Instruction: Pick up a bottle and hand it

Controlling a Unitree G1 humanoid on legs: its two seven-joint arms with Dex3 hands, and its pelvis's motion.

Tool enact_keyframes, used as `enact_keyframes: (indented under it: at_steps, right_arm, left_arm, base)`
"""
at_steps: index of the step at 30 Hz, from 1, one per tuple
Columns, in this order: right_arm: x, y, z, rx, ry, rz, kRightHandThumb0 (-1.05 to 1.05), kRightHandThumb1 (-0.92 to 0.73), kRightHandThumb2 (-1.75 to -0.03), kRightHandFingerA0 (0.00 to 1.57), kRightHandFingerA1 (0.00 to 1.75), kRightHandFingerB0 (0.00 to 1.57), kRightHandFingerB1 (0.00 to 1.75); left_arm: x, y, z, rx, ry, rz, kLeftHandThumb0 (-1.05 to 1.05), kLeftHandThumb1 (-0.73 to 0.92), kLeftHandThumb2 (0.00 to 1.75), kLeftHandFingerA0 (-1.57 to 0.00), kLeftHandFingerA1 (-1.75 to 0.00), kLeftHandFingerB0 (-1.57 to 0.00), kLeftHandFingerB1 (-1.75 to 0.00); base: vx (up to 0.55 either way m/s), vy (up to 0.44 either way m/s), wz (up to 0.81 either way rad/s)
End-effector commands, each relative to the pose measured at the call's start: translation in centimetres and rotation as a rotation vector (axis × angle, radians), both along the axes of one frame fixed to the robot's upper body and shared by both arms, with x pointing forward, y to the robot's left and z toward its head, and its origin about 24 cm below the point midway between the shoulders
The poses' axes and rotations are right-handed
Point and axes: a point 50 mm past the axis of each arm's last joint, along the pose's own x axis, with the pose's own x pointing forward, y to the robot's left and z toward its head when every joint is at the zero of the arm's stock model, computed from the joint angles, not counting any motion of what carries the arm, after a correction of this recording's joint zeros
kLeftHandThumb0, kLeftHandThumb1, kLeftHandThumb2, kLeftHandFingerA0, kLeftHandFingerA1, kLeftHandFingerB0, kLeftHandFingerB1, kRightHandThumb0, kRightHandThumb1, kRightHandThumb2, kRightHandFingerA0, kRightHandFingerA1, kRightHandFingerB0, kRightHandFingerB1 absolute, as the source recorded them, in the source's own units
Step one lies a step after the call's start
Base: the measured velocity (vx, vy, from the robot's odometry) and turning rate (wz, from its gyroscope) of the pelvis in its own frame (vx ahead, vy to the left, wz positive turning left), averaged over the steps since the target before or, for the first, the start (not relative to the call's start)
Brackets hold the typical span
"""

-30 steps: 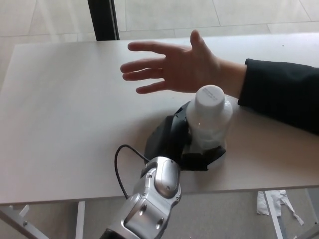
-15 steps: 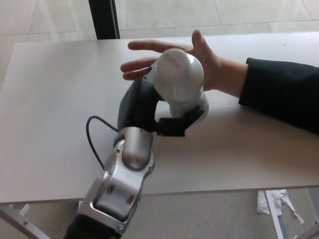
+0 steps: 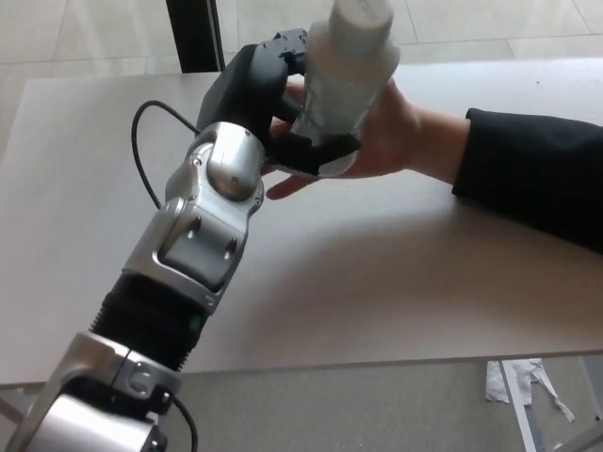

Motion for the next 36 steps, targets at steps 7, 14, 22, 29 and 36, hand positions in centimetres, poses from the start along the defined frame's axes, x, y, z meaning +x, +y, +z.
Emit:
enact_keyframes:
  at_steps: [7, 14, 22, 29, 36]
  right_arm:
    - [1.1, 0.7, 0.3, 0.004, -0.014, 0.016, -0.67, -0.54, -0.58, 0.93, 1.27, 0.43, 0.49]
    - [1.7, 1.2, 0.3, 0.043, -0.040, 0.010, -0.65, -0.52, -0.58, 0.92, 1.37, 0.45, 0.50]
    - [2.1, 1.4, 0.7, 0.029, -0.046, 0.028, -0.68, -0.52, -0.58, 0.91, 1.30, 0.41, 0.52]
    - [1.8, 1.2, 0.6, 0.017, -0.036, 0.021, -0.65, -0.53, -0.57, 0.91, 1.13, 0.43, 0.50]
    - [1.4, 1.0, 0.4, 0.019, -0.026, 0.015, -0.66, -0.53, -0.56, 0.90, 1.09, 0.40, 0.47]
  left_arm:
    - [1.9, 1.6, -2.0, 0.155, 0.110, 0.099, -0.24, 0.73, 0.70, -0.71, -1.23, -0.64, -0.68]
    - [1.7, 1.9, -3.8, 0.093, 0.148, 0.160, -0.20, 0.72, 0.84, -0.74, -1.65, -0.68, -1.14]
    - [1.8, 2.0, -4.1, 0.070, 0.152, 0.184, -0.26, 0.73, 0.79, -0.74, -1.59, -0.66, -1.01]
    - [2.0, 1.7, -3.8, 0.059, 0.161, 0.190, -0.23, 0.70, 0.68, -0.71, -1.54, -0.65, -0.77]
    - [2.7, 2.2, 0.0, 0.181, 0.305, 0.039, -0.75, 0.58, 0.58, -0.12, -0.58, 0.00, 0.00]
  base:
    - [0.00, 0.000, 0.00]
    - [0.00, 0.000, 0.00]
    - [0.00, 0.000, 0.00]
    - [0.00, 0.000, 0.00]
    - [0.00, 0.000, 0.00]
